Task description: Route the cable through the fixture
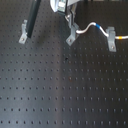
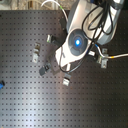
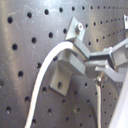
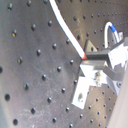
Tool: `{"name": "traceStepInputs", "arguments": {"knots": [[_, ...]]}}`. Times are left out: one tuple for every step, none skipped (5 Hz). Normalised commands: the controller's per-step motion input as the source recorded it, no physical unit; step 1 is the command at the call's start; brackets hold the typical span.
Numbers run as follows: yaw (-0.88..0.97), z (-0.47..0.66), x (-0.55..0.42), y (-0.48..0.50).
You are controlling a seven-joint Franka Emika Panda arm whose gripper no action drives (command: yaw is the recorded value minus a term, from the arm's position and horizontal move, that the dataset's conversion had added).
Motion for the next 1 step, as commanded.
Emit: {"name": "traceStepInputs", "arguments": {"knots": [[0.0, 0.06, -0.46, -0.078]]}}
